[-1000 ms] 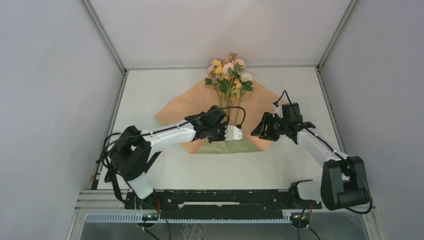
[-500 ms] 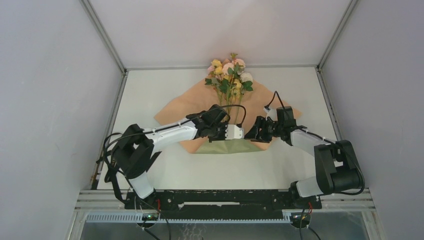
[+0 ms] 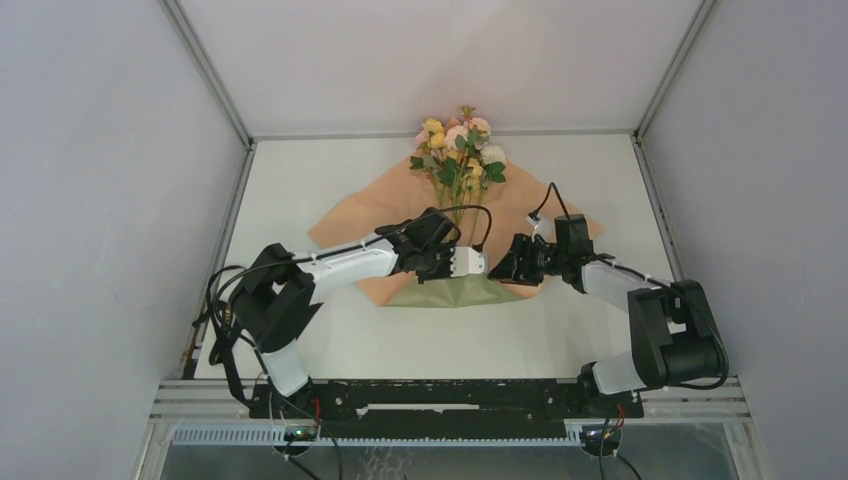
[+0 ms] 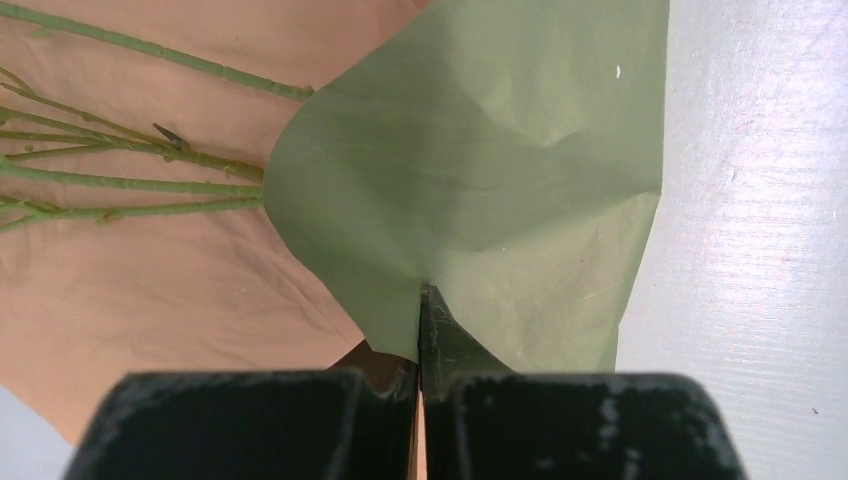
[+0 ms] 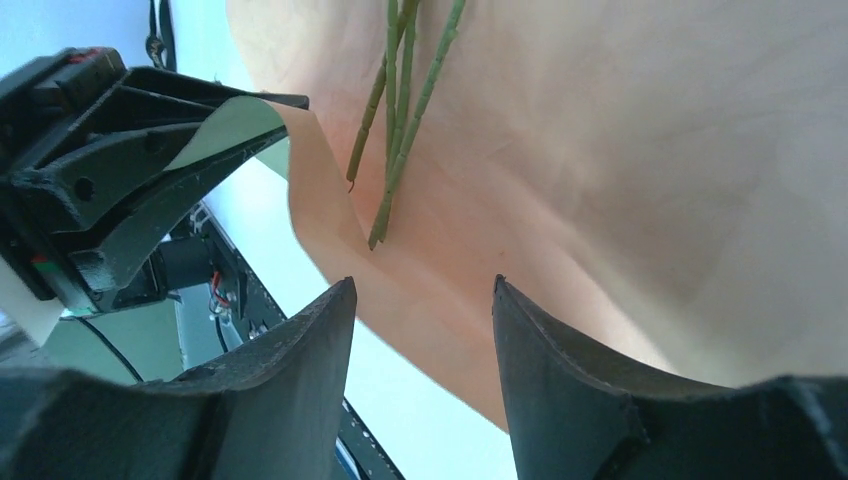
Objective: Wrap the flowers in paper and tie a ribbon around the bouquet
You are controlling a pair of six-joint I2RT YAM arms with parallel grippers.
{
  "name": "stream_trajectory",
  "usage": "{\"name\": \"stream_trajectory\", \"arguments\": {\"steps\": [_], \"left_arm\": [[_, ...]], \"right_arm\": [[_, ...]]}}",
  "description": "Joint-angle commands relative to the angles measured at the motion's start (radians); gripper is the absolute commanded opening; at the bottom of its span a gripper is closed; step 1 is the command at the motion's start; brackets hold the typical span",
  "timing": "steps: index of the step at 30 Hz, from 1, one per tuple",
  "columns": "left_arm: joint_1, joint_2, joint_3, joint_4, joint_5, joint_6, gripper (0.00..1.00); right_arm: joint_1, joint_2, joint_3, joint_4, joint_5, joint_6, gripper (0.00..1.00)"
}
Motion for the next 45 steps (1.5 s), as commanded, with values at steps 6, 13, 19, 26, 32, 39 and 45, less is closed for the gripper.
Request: {"name": "stream_trajectory", "arguments": {"steps": [6,13,19,26,32,39,45], "left_arm": [[0.006,0.033,0.096,0.012,0.015,-0.036,0.0],[0.007,0.031,0.102,0.008,0.012,-0.028,0.0],[0.007,0.031,0.097,0.007,-0.013,-0.027,0.0],[0.01,0.039,0.104,0.01,-0.049,-0.053,0.0],[0.028,0.035,0.104,0.013,-0.154,-0.14,0.19],[0.029,-0.077,0.121,-0.058,-0.305,-0.247,0.54],[-0.065,-0.184,0.102,-0.196,-0.125,-0.31,0.47]], "right_arm": [[-0.078,-0.14,-0.02,0.111,-0.112,0.008,0.63],[-0.051,-0.077,-0.077,0.227,-0.08,0.064,0.68],[-0.003,0.004,-0.077,0.275,-0.093,0.063,0.72],[0.005,0.076,-0.077,0.26,-0.08,0.06,0.23],[-0.012,0.096,-0.077,0.258,-0.018,0.097,0.0],[-0.022,0.142,-0.077,0.286,-0.007,0.143,0.0],[-0.025,0.17,-0.071,0.294,0.006,0.175,0.0]]}}
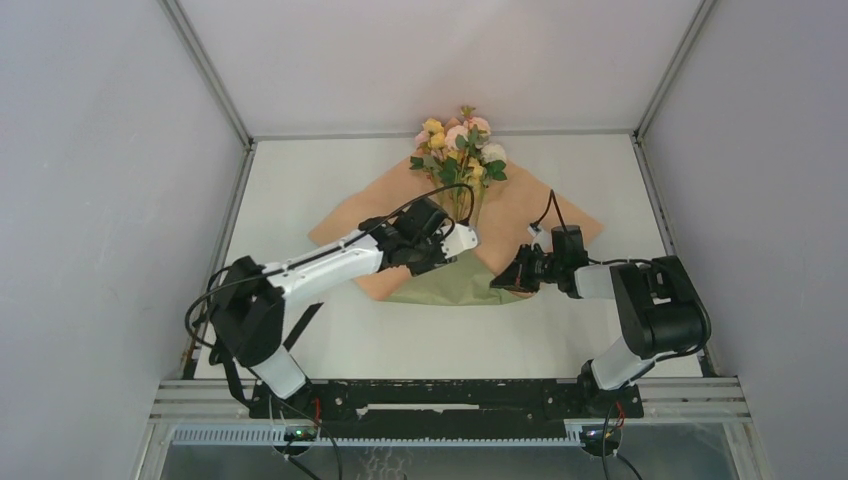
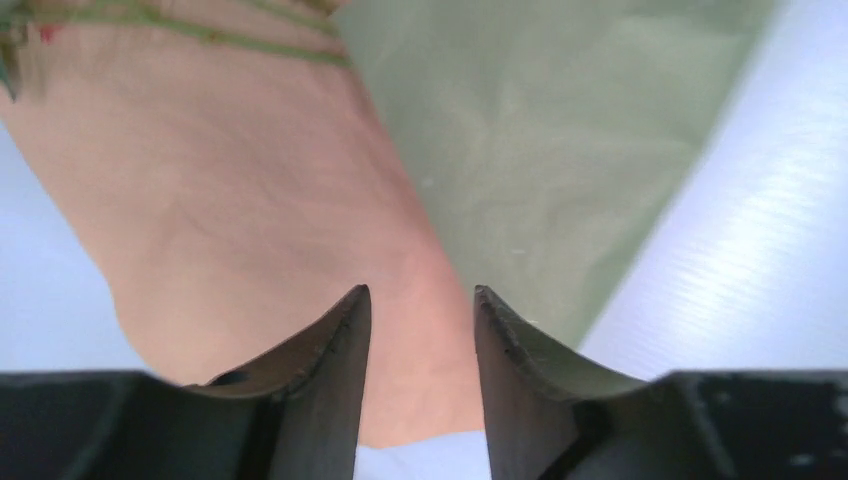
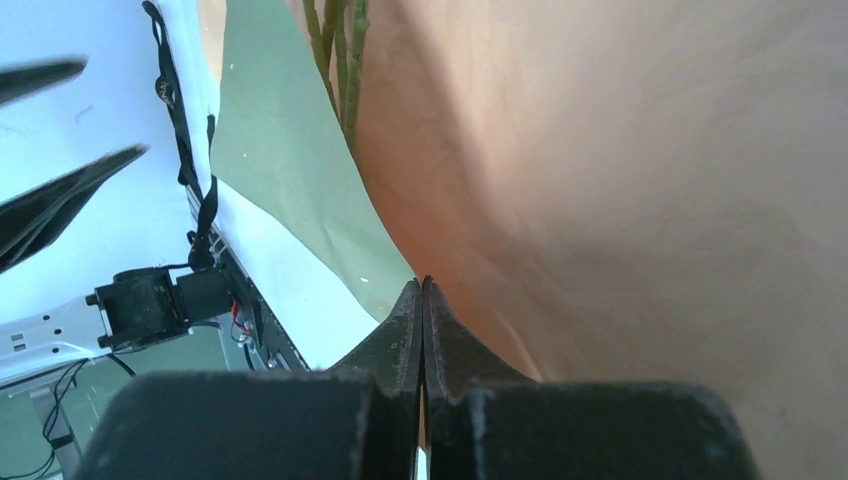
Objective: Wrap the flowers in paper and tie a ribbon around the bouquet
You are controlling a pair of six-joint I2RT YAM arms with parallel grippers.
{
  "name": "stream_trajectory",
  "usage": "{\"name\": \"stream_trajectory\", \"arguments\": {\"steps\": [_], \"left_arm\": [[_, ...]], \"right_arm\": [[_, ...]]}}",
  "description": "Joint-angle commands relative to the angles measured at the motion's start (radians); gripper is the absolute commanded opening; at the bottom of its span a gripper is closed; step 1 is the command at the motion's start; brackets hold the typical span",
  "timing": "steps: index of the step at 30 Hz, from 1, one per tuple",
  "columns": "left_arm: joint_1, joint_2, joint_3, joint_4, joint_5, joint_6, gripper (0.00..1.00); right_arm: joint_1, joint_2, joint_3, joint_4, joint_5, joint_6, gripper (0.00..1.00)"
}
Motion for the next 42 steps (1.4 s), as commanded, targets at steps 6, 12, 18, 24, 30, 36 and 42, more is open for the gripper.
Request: {"name": "stream_trajectory", "arguments": {"steps": [6,12,18,24,30,36,42], "left_arm": [[-0.117,-0.018,-0.006,-0.036,0.226,-0.067,0.23],[-0.076,0.114,-0.007,0.018,0.138,-0.053,0.19],[-0.037,0.124,-0.085,-0.019,0.139,-0.09,0.15],[-0.009,0.059,-0.191,-0.054,0.148,-0.099,0.15],[0.03,0.052,-0.289,-0.069,0.187,-0.127,0.15],[0.036,0.091,-0.289,-0.045,0.177,-0.146,0.14],[0.047,0.079,-0.299,-0.035,0.18,-0.152,0.14]], "right_arm": [[-0.007,0.042,0.017,0.054,0.016,0.051,0.0],[-0.007,0.045,0.017,0.037,0.015,0.042,0.0],[-0.019,0.051,0.017,0.022,0.01,0.031,0.0],[-0.038,0.043,0.017,0.002,0.009,0.023,0.0],[-0.041,0.046,0.018,-0.006,0.01,0.032,0.0],[-0.041,-0.084,0.098,-0.263,0.187,-0.043,0.3],[0.037,-0.389,0.193,-0.593,0.661,-0.095,0.42]]}}
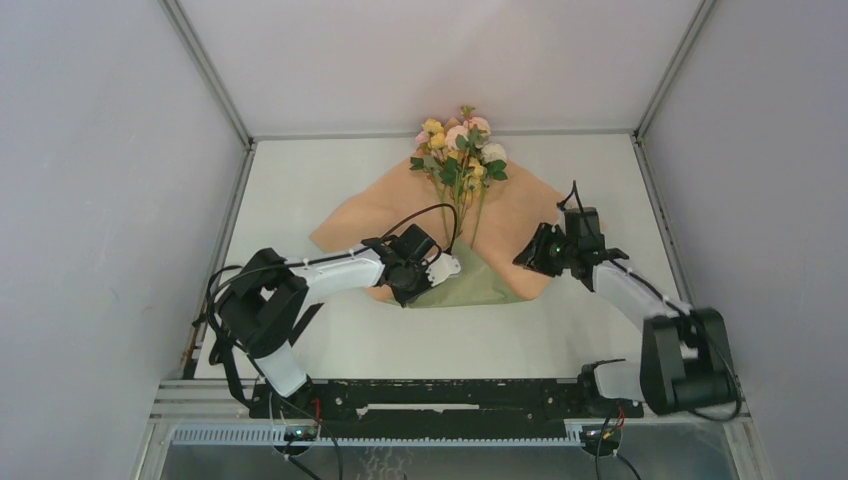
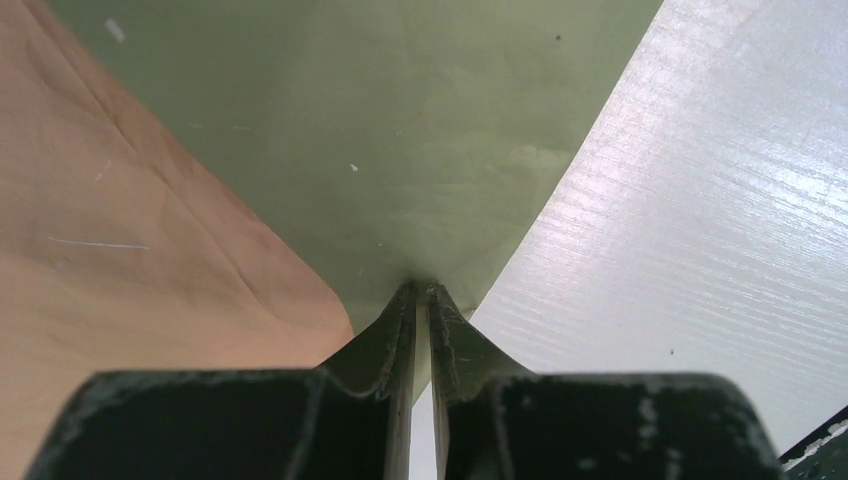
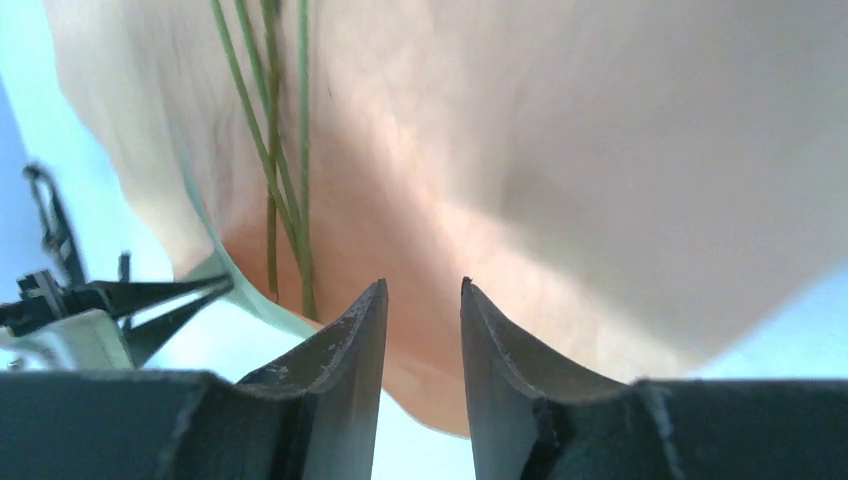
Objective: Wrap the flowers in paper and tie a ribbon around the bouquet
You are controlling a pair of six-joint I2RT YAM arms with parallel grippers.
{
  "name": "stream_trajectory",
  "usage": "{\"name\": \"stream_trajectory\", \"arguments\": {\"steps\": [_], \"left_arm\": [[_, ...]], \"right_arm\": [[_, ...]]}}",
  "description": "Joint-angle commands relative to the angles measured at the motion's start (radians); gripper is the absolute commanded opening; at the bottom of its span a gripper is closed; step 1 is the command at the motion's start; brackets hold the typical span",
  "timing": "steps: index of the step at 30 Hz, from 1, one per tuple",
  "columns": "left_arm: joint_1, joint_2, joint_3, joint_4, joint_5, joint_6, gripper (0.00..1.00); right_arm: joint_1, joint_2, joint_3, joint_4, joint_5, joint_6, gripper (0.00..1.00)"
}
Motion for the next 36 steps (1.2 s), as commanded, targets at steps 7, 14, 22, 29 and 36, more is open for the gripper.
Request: {"name": "stream_trajectory", "arguments": {"steps": [7,14,22,29,36], "left_arm": [[0.022,0.054,-0.063,-0.068,-0.009,-0.023,0.13],[0.049,0.045,-0.071,-0.063,0.002,-0.03,0.13],[0.094,0.052,-0.062,-0.071,0.046,-0.034,0.13],[0.098,0.067,-0.053,-0.083,0.054,-0.025,0.13],[0.098,0.071,-0.049,-0.087,0.054,-0.025,0.13]], "right_arm": [[0.377,-0.216,0.037,0.055,0.12,0.044,0.11],[0.432,0.103,0.036,0.342,-0.044,0.171,0.0],[0.309,0.135,-0.067,0.231,0.057,0.194,0.0],[0.17,0.017,-0.197,0.155,0.084,0.198,0.0],[-0.002,-0.131,-0.277,0.084,0.059,0.202,0.0]]}}
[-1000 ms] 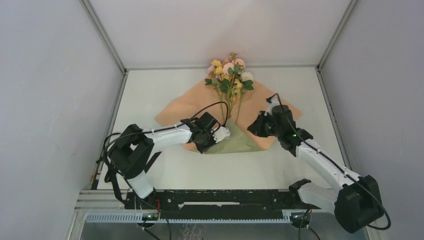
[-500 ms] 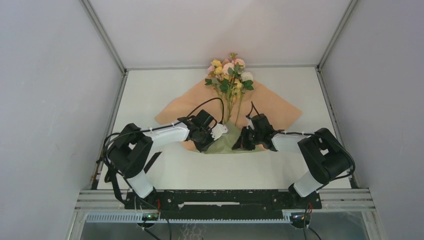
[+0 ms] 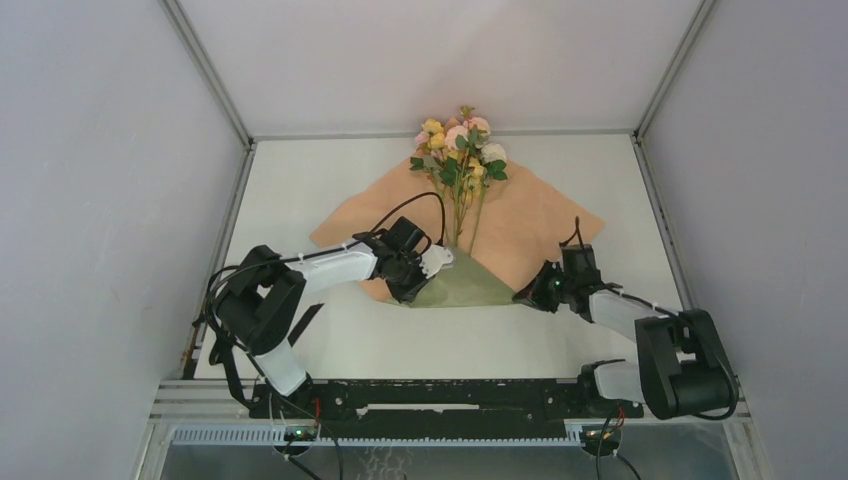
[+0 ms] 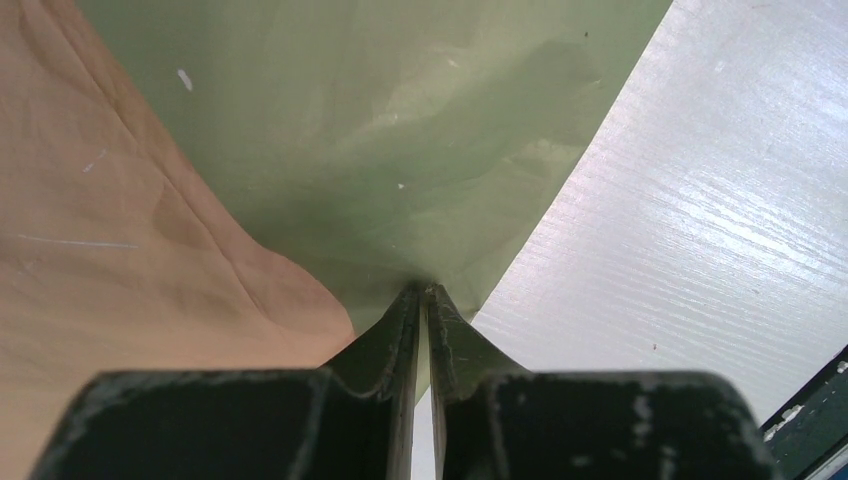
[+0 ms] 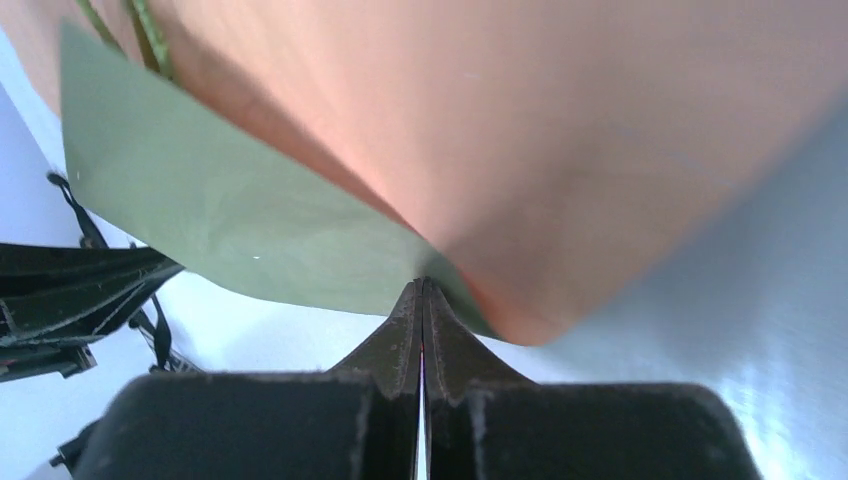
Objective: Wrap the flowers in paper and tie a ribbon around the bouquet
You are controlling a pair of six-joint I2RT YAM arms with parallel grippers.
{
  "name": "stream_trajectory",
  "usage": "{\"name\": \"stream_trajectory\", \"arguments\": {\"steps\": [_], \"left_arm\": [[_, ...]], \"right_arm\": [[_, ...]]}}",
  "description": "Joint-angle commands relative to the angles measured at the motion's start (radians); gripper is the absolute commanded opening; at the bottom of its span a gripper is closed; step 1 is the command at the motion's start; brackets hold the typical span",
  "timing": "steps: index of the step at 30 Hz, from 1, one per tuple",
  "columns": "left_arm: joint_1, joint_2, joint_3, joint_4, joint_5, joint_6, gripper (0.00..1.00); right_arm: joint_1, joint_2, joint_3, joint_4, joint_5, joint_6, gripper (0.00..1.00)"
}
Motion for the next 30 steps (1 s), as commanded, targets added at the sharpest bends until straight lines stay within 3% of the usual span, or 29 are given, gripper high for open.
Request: {"name": "stream_trajectory", "arguments": {"steps": [1,10,15,18,22,27,30], "left_arm": [[0.018,0.068,-0.045,-0.1,-0.069,0.004,0.13],[0.024,0.064,-0.045,-0.1,-0.064,0.008,0.13],[0.028,0.064,-0.043,-0.1,-0.06,0.01,0.13],[0.028,0.067,-0.04,-0.106,-0.055,0.012,0.13],[0.046,0.073,-0.033,-0.117,-0.02,0.011,0.13],[0.06,0.071,-0.03,-0.119,-0.011,0.001,0.13],[0.062,0.071,-0.031,-0.118,-0.013,0.0,0.13]], "right_arm": [[-0.065,-0.083,-0.043,-0.055,0.021,0.013,0.0],[-0.073,-0.383,0.032,-0.364,0.258,-0.024,0.0],[0.116,-0.461,0.11,-0.38,0.354,-0.005,0.0],[0.266,-0.36,0.115,-0.187,0.226,0.002,0.0],[0.413,-0.103,0.161,0.114,0.086,0.044,0.0],[0.477,0.176,0.259,0.226,0.069,0.073,0.0],[0.436,0.24,0.258,0.168,0.112,0.129,0.0]]}}
